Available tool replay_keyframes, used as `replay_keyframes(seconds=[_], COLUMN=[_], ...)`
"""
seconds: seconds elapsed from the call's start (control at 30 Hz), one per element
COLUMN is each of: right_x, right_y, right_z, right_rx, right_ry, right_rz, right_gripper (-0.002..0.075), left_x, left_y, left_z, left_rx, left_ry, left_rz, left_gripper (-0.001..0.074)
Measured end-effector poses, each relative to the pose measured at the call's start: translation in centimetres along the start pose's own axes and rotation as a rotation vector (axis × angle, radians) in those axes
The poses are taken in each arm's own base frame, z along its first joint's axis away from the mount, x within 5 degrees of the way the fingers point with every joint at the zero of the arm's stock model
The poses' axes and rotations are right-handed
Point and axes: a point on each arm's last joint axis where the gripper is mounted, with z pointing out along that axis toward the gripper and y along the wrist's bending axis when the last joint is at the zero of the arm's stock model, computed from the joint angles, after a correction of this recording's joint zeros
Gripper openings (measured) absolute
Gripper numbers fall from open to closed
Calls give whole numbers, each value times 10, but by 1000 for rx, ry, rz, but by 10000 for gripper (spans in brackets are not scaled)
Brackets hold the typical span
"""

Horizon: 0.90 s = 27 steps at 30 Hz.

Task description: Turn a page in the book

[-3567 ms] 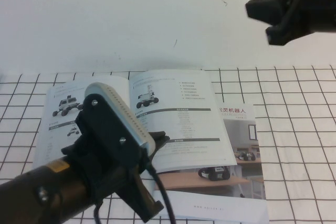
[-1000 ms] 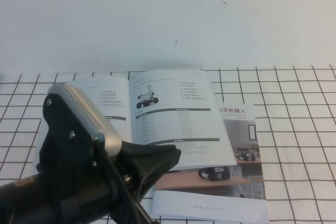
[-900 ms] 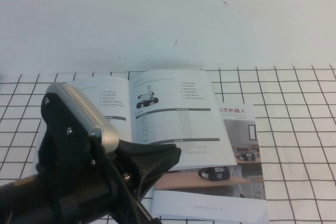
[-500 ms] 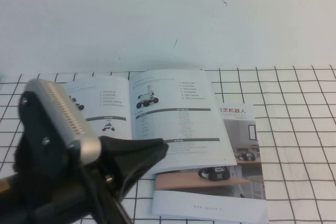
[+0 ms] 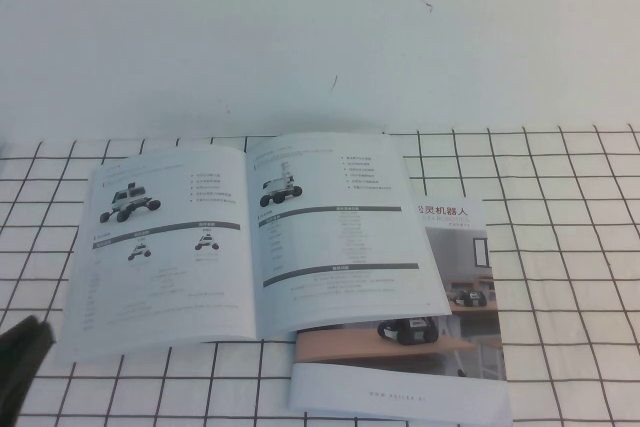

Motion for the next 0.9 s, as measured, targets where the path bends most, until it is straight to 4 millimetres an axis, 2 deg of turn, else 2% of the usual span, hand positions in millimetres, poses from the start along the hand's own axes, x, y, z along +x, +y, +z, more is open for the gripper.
replay_keyframes(seconds=[0.13,0.27,0.43,0.53,0.7,0.9], right_x=[0,0,0,0,0,0], right_y=[0,0,0,0,0,0], right_z=[0,0,0,0,0,0], right_rx=[0,0,1,1,1,1], right_ry=[0,0,2,2,2,2], right_rz=[0,0,0,0,0,0], right_gripper=[1,1,1,1,1,1], left_x=[41,76,89,98,99,99], left_y=[8,12,11,11,15,16], left_z=[-15,-19,-19,-21,-23,-24], left_rx=[-169,-291,-296,-308,-375,-394], left_ry=[-12,15,130,214,212,207], left_rz=[-6,-32,-35,-118,-234,-265], left_gripper=[-3,-3,-3,-3,-3,-3])
